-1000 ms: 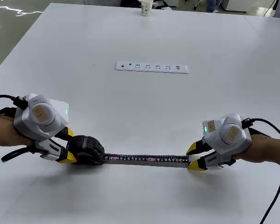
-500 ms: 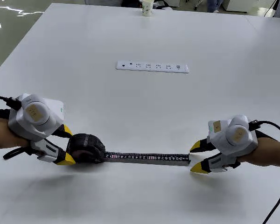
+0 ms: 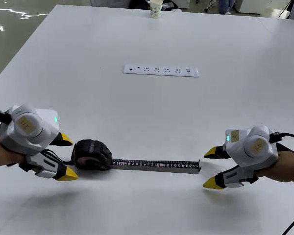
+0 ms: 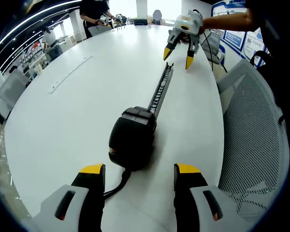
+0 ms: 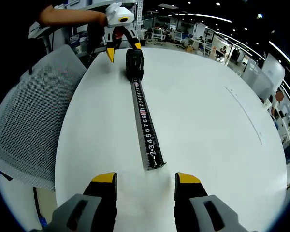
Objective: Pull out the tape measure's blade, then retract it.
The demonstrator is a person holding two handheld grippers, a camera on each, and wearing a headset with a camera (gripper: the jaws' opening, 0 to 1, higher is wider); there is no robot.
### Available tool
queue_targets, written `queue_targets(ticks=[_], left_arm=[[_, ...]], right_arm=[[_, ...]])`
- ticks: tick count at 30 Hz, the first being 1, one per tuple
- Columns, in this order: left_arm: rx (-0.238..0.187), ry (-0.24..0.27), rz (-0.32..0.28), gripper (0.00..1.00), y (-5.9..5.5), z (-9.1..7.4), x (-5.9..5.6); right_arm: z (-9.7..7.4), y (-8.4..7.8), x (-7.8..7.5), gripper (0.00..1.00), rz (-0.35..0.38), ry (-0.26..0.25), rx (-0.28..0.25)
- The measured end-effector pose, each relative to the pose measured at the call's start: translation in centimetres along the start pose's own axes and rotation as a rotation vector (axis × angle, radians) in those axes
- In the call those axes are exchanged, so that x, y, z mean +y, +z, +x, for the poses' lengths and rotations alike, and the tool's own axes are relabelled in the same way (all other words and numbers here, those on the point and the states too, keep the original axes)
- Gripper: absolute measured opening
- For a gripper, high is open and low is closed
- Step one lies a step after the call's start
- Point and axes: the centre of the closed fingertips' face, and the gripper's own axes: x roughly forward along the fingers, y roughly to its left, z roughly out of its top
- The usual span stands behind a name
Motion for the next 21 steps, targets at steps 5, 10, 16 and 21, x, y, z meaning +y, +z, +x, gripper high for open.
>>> queue_targets(ticks=[5, 10, 16, 21], left_arm=[[-0.021, 0.0, -0.027, 0.56, -0.3, 0.1, -0.9], [-0.037, 0.003, -0.059, 0.59, -0.6, 0.0, -1.7], [-0.061, 0.006, -0.099, 0.63, -1.0, -0.1, -2.7], [-0.103, 0.016, -0.154, 0.68, -0.8, -0.4, -3.4]], right_arm=[[-0.1, 0.0, 0.6, 0.5, 0.018, -0.013, -0.01], [-0.3, -0.1, 1.2, 0.54, 0.041, -0.025, -0.021], [-0.3, -0.2, 2.2, 0.58, 0.081, -0.033, -0.036], [-0.4, 0.0, 2.7, 0.63, 0.115, -0.045, -0.056]])
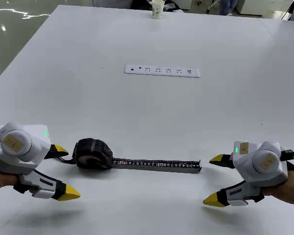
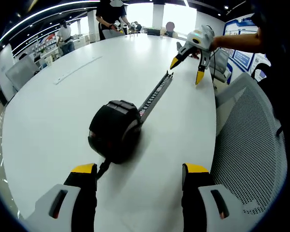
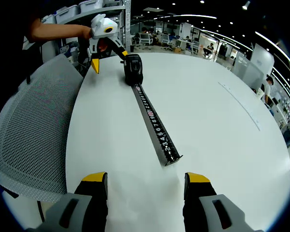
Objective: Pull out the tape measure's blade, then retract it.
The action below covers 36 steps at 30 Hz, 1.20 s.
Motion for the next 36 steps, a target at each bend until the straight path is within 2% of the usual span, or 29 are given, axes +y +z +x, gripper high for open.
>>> queue_targets(ticks=[12, 15, 17, 20, 22, 23, 30, 36], left_arm=[[-0.08, 0.053, -0.101, 0.83, 0.4, -0.1, -1.3], [-0.122, 0.073, -0.147, 0.85, 0.8, -0.2, -1.6], [-0.135, 0.082, -0.149, 0.87, 0.9, -0.2, -1.8], [-0.152, 0.097, -0.166, 0.89, 0.9, -0.1, -2.1], [-0.159, 0.108, -0.187, 0.92, 1.0, -0.1, -2.2], [-0.17, 0.125, -0.198, 0.94, 1.1, -0.1, -2.2], [-0.209, 0.157, -0.221, 0.98, 1.6, -0.4, -2.8], [-0.238, 0.185, -0.245, 0.99, 1.9, -0.7, -3.0]], right_arm=[[-0.2, 0.3, 1.4, 0.77, 0.1, -0.039, -0.038], [-0.2, 0.5, 1.8, 0.8, 0.125, -0.057, -0.056], [-0.2, 0.6, 1.9, 0.82, 0.132, -0.068, -0.061], [-0.2, 0.9, 2.2, 0.9, 0.167, -0.082, -0.081], [-0.3, 1.1, 2.2, 0.94, 0.164, -0.102, -0.089], [-0.3, 1.2, 2.2, 0.94, 0.174, -0.107, -0.1], [-0.8, 1.7, 2.1, 0.97, 0.234, -0.152, -0.151], [-0.8, 1.8, 2.6, 0.99, 0.257, -0.171, -0.164]])
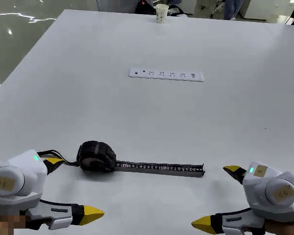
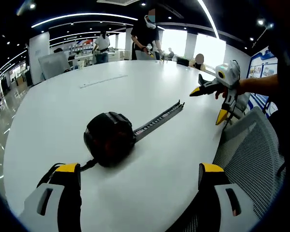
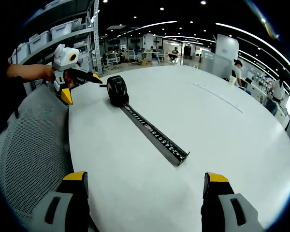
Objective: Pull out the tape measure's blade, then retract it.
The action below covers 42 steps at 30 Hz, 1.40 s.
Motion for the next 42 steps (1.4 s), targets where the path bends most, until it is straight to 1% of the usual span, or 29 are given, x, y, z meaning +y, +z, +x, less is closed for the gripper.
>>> queue_targets(ticks=[3, 8, 10, 12, 14, 18, 21, 23, 25, 28, 33, 36, 39, 42], left_arm=[[-0.008, 0.012, 0.001, 0.99, 0.0, 0.0, -0.1], [-0.025, 0.032, -0.02, 0.99, 0.3, -0.1, -0.4], [-0.033, 0.041, -0.023, 0.99, 0.5, -0.1, -0.6], [-0.038, 0.052, -0.032, 0.99, 0.6, -0.2, -0.5], [-0.046, 0.063, -0.039, 0.99, 0.7, -0.2, -0.7], [-0.046, 0.068, -0.045, 0.99, 0.8, -0.3, -1.3], [-0.065, 0.082, -0.071, 0.99, 1.1, -0.5, -1.3], [-0.077, 0.1, -0.089, 0.99, 1.3, -0.6, -1.2], [-0.088, 0.114, -0.091, 0.99, 1.5, -0.8, -1.3], [-0.093, 0.129, -0.087, 0.99, 1.7, -0.8, -1.3], [-0.11, 0.145, -0.105, 0.99, 1.9, -0.9, -1.5], [-0.105, 0.142, -0.124, 0.99, 1.8, -0.8, -1.9], [-0.098, 0.151, -0.141, 0.99, 1.5, -0.9, -2.2], [-0.099, 0.162, -0.158, 0.99, 1.4, -1.1, -2.3]], right_arm=[[-0.1, 0.1, 0.3, 0.99, 0.027, -0.008, -0.008], [-0.2, 0.4, 0.9, 0.99, 0.059, -0.022, -0.025], [-0.3, 0.7, 1.1, 0.99, 0.071, -0.032, -0.039], [-0.3, 0.9, 1.3, 0.99, 0.09, -0.04, -0.049], [-0.3, 1.1, 1.5, 0.99, 0.106, -0.049, -0.058], [-0.4, 1.5, 1.8, 0.99, 0.134, -0.069, -0.07], [-0.6, 1.9, 2.0, 0.99, 0.156, -0.086, -0.085], [-0.6, 2.2, 2.2, 0.99, 0.175, -0.1, -0.094], [-0.7, 2.4, 2.3, 0.99, 0.192, -0.113, -0.103], [-0.7, 2.6, 2.5, 0.99, 0.204, -0.129, -0.105], [-0.9, 3.2, 3.0, 0.99, 0.222, -0.145, -0.124], [-1.0, 3.4, 3.2, 0.99, 0.234, -0.157, -0.129], [-1.1, 3.7, 3.5, 0.99, 0.253, -0.156, -0.137], [-1.1, 4.0, 3.7, 0.99, 0.268, -0.161, -0.146]])
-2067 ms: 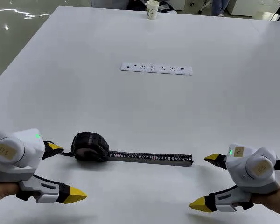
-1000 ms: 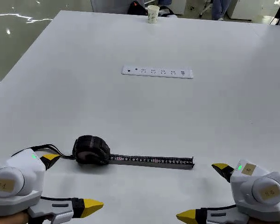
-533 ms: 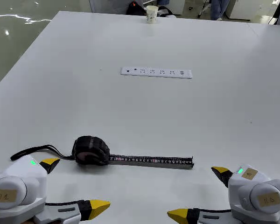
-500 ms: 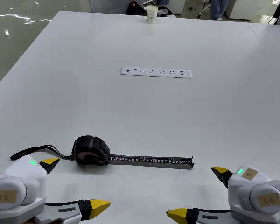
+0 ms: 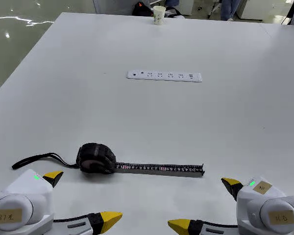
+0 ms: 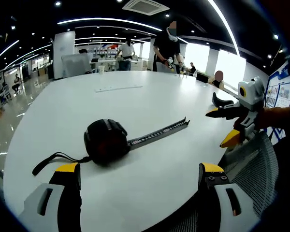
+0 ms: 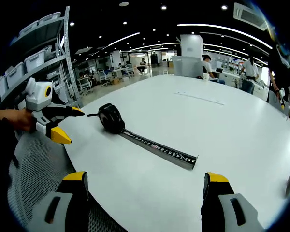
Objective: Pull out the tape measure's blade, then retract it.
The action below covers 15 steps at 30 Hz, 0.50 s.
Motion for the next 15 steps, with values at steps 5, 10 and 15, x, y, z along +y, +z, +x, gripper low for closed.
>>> queue_targets(ticks=[5, 10, 15], left_arm=[[-0.003, 0.023, -0.012, 0.99, 0.09, -0.28, 0.07], [-0.005, 0.039, -0.025, 0.99, 0.09, -0.4, 0.13], [-0.003, 0.036, -0.018, 0.99, 0.19, -0.39, -0.2]], right_arm=[[-0.08, 0.39, 0.19, 0.99, 0.013, -0.014, -0.009], [-0.15, 0.44, 0.5, 0.99, 0.017, -0.017, -0.011], [-0.19, 0.53, 0.74, 0.99, 0.032, -0.012, -0.017]])
